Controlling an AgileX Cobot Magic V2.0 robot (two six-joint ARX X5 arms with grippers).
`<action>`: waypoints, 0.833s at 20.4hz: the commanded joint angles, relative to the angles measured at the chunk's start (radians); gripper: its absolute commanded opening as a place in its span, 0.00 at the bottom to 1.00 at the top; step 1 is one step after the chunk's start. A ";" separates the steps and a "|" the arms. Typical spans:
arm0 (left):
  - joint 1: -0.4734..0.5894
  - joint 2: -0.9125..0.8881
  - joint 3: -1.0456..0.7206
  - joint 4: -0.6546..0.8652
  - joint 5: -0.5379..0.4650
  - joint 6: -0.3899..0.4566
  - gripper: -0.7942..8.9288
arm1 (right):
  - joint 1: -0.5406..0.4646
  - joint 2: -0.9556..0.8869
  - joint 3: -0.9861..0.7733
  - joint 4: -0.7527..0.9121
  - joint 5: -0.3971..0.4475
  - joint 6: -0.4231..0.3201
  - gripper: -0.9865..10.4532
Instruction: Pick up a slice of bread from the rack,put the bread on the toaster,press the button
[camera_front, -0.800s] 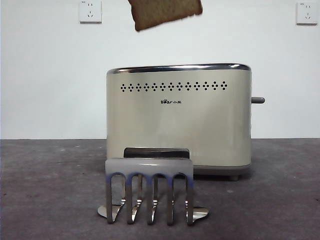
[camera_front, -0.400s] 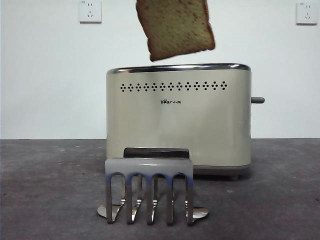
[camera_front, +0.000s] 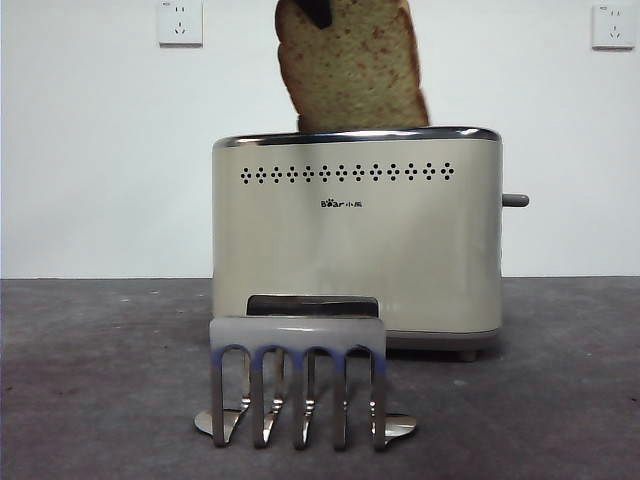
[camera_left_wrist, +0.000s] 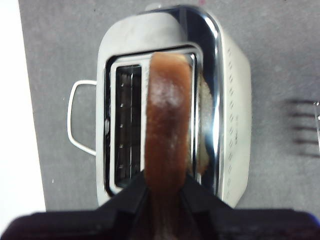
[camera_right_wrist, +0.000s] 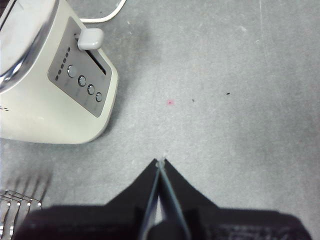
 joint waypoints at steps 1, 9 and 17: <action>0.016 0.006 0.000 -0.001 0.006 0.008 0.07 | 0.000 -0.001 0.004 0.004 0.001 -0.013 0.09; 0.028 0.036 0.000 -0.014 0.013 0.008 0.07 | 0.000 0.000 0.004 0.007 0.001 -0.039 0.09; 0.029 0.110 0.000 0.045 0.006 0.008 0.07 | 0.000 0.000 0.004 0.006 0.001 -0.042 0.09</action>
